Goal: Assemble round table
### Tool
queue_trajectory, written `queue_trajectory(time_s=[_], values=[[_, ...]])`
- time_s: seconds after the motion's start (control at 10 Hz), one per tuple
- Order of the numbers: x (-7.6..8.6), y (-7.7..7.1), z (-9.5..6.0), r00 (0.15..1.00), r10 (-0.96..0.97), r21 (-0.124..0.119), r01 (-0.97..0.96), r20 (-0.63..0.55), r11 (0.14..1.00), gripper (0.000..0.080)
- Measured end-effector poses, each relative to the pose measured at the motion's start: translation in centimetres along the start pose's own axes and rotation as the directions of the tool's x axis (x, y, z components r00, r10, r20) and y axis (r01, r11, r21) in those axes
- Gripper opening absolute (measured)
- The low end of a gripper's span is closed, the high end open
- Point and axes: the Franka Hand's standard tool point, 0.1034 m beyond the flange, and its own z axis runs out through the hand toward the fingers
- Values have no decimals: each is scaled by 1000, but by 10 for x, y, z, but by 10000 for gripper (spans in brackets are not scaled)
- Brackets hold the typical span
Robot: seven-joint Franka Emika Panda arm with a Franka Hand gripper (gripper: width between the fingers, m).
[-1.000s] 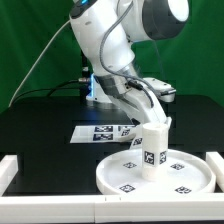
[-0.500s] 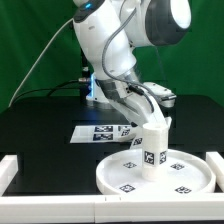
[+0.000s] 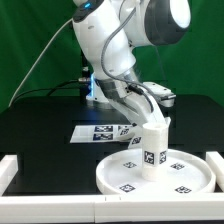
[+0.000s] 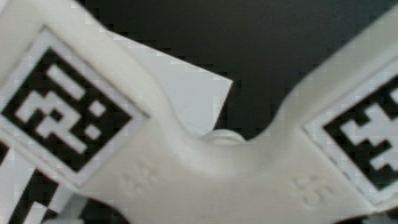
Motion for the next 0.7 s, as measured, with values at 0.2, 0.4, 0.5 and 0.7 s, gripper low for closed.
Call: queue_trajectory(time_s=[0.2,0.4,0.5,0.7], values=[[-2,-1,-24,995,-94,-89,95,22,991,453],[-19,-17,-74,979,-204,-119,205,25,971,454],[-36,-24,-86,965,-259,-146,260,24,954,455],[-34,-24,-83,965,-261,-145,262,22,954,455]])
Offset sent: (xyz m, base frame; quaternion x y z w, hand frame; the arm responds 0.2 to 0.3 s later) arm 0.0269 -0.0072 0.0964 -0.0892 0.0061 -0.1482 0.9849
